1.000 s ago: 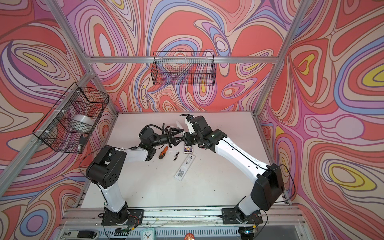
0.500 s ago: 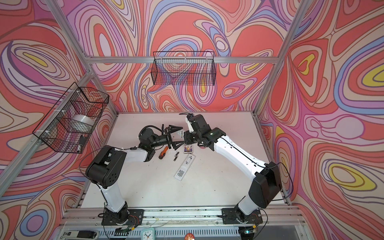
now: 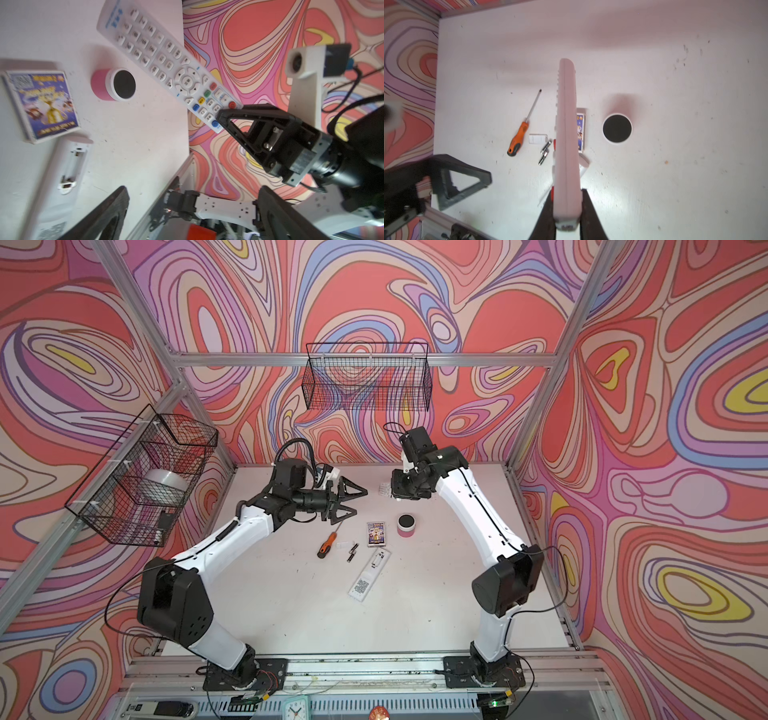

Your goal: Unload the batteries from the remote control

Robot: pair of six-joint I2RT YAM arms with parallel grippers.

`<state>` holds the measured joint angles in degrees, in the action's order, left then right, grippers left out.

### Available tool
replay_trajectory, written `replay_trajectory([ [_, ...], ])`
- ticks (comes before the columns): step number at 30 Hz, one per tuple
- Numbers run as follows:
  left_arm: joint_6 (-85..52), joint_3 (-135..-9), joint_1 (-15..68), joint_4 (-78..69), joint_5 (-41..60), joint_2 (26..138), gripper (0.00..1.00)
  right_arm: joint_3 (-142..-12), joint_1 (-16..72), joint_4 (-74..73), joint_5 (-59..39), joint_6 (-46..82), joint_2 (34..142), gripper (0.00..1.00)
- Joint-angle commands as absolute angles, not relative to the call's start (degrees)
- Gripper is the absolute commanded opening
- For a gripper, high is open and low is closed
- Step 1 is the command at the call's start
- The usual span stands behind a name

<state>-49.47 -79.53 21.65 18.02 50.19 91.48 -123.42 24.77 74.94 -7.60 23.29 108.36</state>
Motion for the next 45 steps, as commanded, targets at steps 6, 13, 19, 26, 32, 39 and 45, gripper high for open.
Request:
replay_trajectory([
  [6, -3.5, -78.7, 25.3, 46.6, 29.9, 84.8, 1.00, -137.8, 25.4, 96.0, -20.6, 21.5, 117.8, 0.00],
  [13, 7.2, -68.2, 27.9, 33.9, 27.9, 78.1, 1.00, -134.5, 25.4, 91.7, -29.5, 25.1, 116.6, 0.00],
  [19, 16.9, -56.8, 32.3, 12.5, 22.1, 70.3, 1.00, -133.9, 25.3, 91.1, -32.5, 24.5, 116.7, 0.00],
  [26, 19.1, -60.6, 32.7, 10.2, 22.4, 74.3, 0.96, -129.9, 26.0, 87.1, -37.8, 23.9, 114.6, 0.00],
  [32, 20.9, -65.0, 32.9, 11.9, 24.6, 78.2, 0.89, -127.0, 27.0, 86.7, -39.3, 20.9, 113.0, 0.00],
  [39, 25.0, -69.4, 34.1, 17.0, 28.3, 81.6, 0.84, -126.0, 28.2, 86.7, -40.9, 19.2, 112.2, 0.00],
  [45, 28.1, -70.0, 34.4, 19.7, 28.1, 82.2, 0.77, -125.1, 28.8, 86.8, -41.4, 18.4, 111.2, 0.00],
])
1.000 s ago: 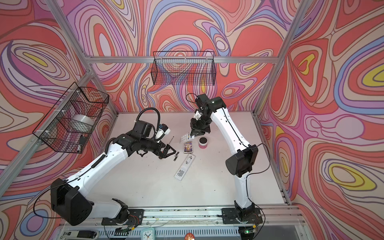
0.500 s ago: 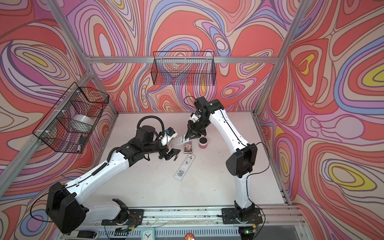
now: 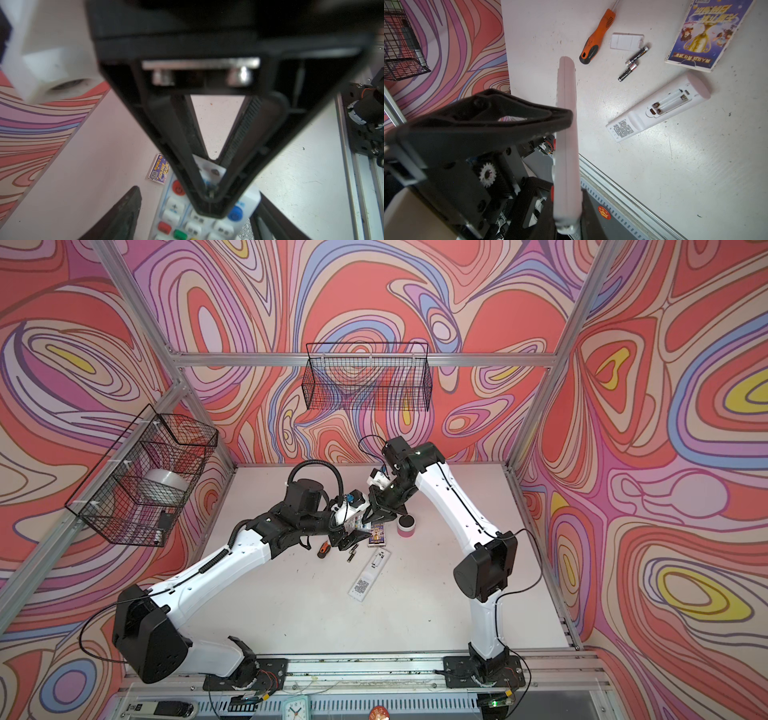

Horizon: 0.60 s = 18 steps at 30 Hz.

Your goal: Unload the batteries from the remote control

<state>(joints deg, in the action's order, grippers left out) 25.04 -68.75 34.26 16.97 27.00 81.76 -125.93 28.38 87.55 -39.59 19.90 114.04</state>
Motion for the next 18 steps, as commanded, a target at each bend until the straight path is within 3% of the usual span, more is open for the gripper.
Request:
replay_trajectory([
  [1, 28.0, -70.0, 34.3, 19.7, 28.0, 82.3, 0.74, -124.9, 28.9, 86.6, -41.6, 18.4, 111.0, 0.00],
  [8, 27.1, -70.2, 34.4, 19.5, 27.4, 82.9, 0.39, -124.2, 28.9, 86.3, -41.7, 18.2, 110.8, 0.00],
  [10, 26.7, -70.2, 34.4, 19.5, 27.1, 83.2, 0.25, -124.2, 29.0, 86.1, -41.7, 18.4, 110.9, 0.00],
  [12, 25.6, -70.3, 34.4, 19.2, 26.2, 83.6, 0.22, -124.2, 28.9, 85.5, -42.1, 18.6, 111.0, 0.01],
  [15, 24.2, -70.0, 34.4, 18.5, 25.8, 83.9, 0.15, -123.9, 28.8, 83.7, -43.6, 19.8, 110.9, 0.26],
  [18, 21.7, -69.3, 34.4, 16.7, 24.9, 83.9, 0.05, -123.0, 27.0, 78.6, -43.3, 23.2, 108.9, 0.41],
])
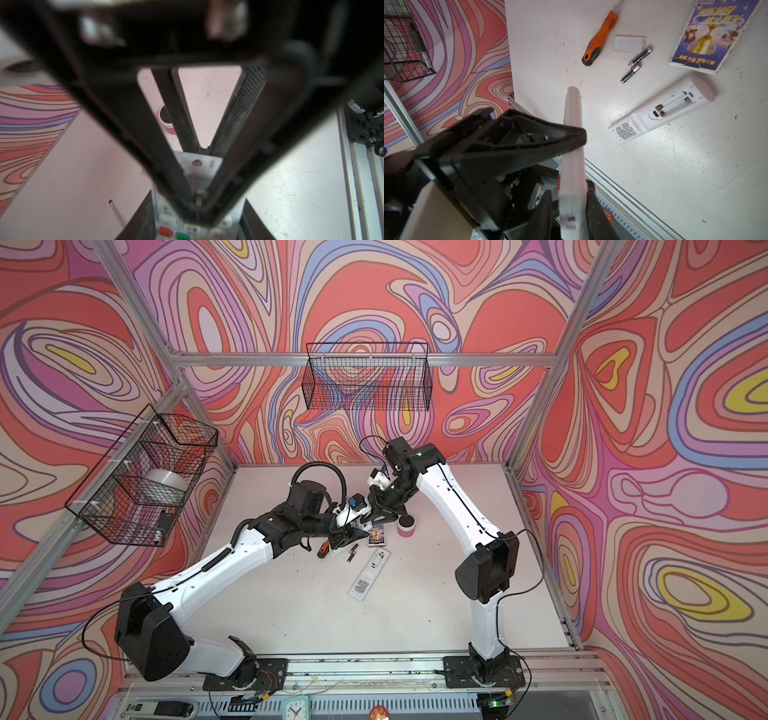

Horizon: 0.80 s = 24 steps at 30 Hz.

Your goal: Unload the batteries from the remote control

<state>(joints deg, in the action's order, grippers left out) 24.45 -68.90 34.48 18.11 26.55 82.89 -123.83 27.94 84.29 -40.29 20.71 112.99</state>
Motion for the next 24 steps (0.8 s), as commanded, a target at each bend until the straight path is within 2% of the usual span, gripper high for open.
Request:
replay_trajectory([
  [1, 20.3, -69.1, 34.3, 15.9, 24.4, 83.9, 0.04, -121.6, 25.8, 75.3, -43.2, 25.3, 107.5, 0.45],
  [5, 11.0, -69.1, 33.5, 10.4, 23.0, 82.6, 0.03, -110.8, 21.3, 58.1, -43.0, 33.1, 98.2, 0.61],
  [7, 2.6, -69.7, 31.5, 7.0, 24.4, 81.9, 0.02, -106.2, 20.7, 51.6, -40.9, 31.7, 94.0, 0.76],
  [9, -8.8, -69.8, 28.5, 3.0, 27.3, 81.3, 0.02, -100.0, 20.7, 44.4, -39.8, 26.7, 89.1, 0.97],
  [12, -21.6, -67.4, 24.6, -6.7, 34.0, 80.4, 0.02, -85.7, 20.7, 30.7, -40.5, 18.2, 80.5, 0.98],
  [15, -27.3, -64.3, 23.6, -16.1, 39.0, 78.7, 0.02, -74.5, 20.9, 20.2, -44.4, 13.0, 75.4, 0.98],
  [17, -30.2, -62.9, 23.5, -20.5, 40.9, 78.0, 0.02, -73.5, 22.9, 20.5, -48.7, 6.6, 75.4, 0.98],
  [20, -34.9, -60.5, 23.5, -30.4, 43.7, 77.4, 0.02, -77.1, 27.3, 26.9, -48.9, -0.9, 78.3, 0.98],
  [24, -38.0, -57.8, 23.5, -38.1, 44.4, 77.6, 0.00, -78.3, 29.9, 25.8, -47.6, -0.5, 81.0, 0.98],
])
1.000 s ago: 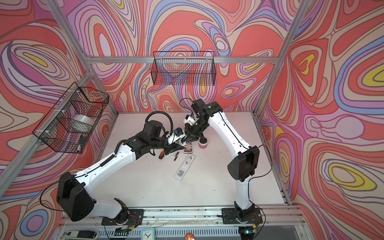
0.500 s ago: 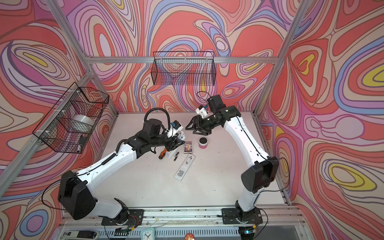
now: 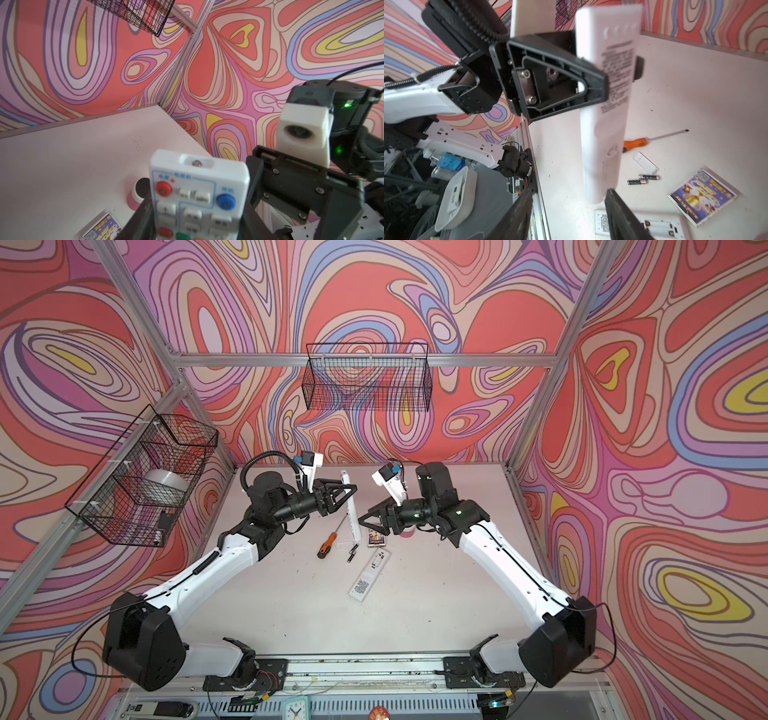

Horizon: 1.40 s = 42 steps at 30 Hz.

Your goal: Unload the batteries from the remote control

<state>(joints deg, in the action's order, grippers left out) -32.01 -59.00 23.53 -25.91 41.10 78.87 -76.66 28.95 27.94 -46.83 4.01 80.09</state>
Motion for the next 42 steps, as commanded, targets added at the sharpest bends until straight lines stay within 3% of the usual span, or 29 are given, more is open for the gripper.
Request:
replay_trajectory([
  [1, -38.9, -57.6, 23.5, -39.1, 44.7, 77.8, 0.00, -78.5, 30.6, 25.6, -45.6, -0.8, 81.3, 0.98],
  [6, -42.9, -57.5, 23.5, -44.4, 47.8, 78.3, 0.00, -77.7, 31.3, 23.8, -42.6, -2.3, 82.0, 0.98],
  [20, -47.5, -59.1, 23.7, -48.5, 54.5, 79.4, 0.00, -79.1, 31.2, 25.3, -53.2, -3.2, 86.7, 0.98],
  [26, -46.7, -58.9, 23.7, -47.2, 54.7, 79.1, 0.00, -79.1, 31.2, 24.5, -51.6, -2.8, 86.3, 0.88],
  [29, -46.4, -58.9, 23.7, -46.6, 54.4, 79.1, 0.00, -79.0, 31.2, 25.6, -50.0, -3.7, 85.6, 0.70],
  [31, -46.2, -59.0, 23.6, -46.2, 54.2, 79.2, 0.02, -78.8, 31.2, 26.3, -49.5, -4.3, 85.2, 0.65],
  [32, -46.1, -59.2, 23.7, -45.9, 54.1, 79.4, 0.06, -78.5, 31.2, 26.4, -49.2, -4.3, 85.0, 0.64],
  [35, -45.5, -59.8, 23.6, -44.3, 54.0, 79.5, 0.33, -78.2, 31.2, 27.0, -47.5, -5.2, 84.1, 0.63],
  [38, -43.6, -61.0, 23.4, -39.4, 54.5, 79.2, 0.46, -78.2, 30.9, 29.2, -44.0, -7.3, 83.4, 0.59],
  [42, -40.5, -63.1, 22.5, -26.6, 54.7, 77.5, 0.74, -79.4, 29.7, 34.9, -35.8, -12.0, 83.0, 0.56],
])
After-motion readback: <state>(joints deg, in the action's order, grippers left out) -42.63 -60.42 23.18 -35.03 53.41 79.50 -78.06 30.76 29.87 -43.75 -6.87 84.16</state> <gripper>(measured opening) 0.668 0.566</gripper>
